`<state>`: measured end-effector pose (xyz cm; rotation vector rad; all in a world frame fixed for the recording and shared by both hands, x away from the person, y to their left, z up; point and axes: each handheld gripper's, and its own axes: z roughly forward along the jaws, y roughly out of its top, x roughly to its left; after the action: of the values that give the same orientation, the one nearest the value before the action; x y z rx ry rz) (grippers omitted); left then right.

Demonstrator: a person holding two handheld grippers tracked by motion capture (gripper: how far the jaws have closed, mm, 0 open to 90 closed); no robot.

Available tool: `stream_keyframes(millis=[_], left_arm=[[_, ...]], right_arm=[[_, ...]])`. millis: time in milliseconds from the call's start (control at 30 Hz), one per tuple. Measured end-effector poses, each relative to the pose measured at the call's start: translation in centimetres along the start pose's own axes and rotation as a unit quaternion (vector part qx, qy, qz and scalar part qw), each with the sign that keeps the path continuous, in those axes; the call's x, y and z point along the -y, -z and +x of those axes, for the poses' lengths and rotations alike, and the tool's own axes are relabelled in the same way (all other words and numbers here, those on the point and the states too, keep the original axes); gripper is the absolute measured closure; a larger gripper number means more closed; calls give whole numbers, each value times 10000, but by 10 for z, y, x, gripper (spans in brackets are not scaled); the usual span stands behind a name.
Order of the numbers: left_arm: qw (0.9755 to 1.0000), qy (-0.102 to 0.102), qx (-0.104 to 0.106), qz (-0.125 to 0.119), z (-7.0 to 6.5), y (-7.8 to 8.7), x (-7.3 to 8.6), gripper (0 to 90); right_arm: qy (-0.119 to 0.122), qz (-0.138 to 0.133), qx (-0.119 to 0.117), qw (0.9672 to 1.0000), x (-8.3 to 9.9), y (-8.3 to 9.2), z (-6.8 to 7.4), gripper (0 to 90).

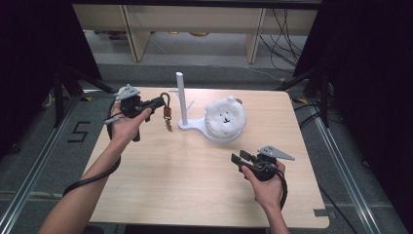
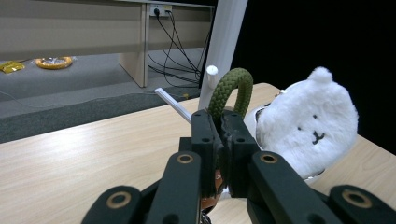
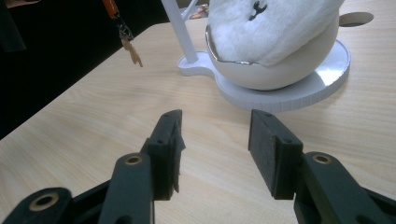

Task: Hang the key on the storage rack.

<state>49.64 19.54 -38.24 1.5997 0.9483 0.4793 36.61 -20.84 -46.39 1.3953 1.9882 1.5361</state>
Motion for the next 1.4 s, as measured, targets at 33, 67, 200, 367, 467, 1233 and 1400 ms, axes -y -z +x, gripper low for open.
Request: stream_keyframes(millis=[33, 67, 200, 367, 467, 1233, 1400], left_arm=[[10000, -2, -2, 3, 0, -1, -1, 845], [10000, -23, 1, 10, 0, -1, -3, 845], [10000, -3, -6, 33, 2, -6, -6, 845], [10000, 11, -49, 64, 5, -10, -7, 845], [9999, 40, -70, 63, 7, -11, -8, 845], [9998, 138, -21, 171, 11, -25, -13, 844], [9996, 197, -9, 190, 12, -27, -13, 843]], right_arm=[[35, -19, 5, 10000, 0, 0, -1, 553], [20, -6, 4, 10000, 0, 0, -1, 554], [-53, -2, -43, 10000, 1, -1, 0, 553], [-88, 4, -68, 9999, 1, -1, 0, 552], [-6, -3, -24, 10000, 2, -2, -2, 552], [-294, 71, -43, 9995, 2, 1, 0, 548], [-95, -8, -43, 9999, 3, -1, -4, 548]])
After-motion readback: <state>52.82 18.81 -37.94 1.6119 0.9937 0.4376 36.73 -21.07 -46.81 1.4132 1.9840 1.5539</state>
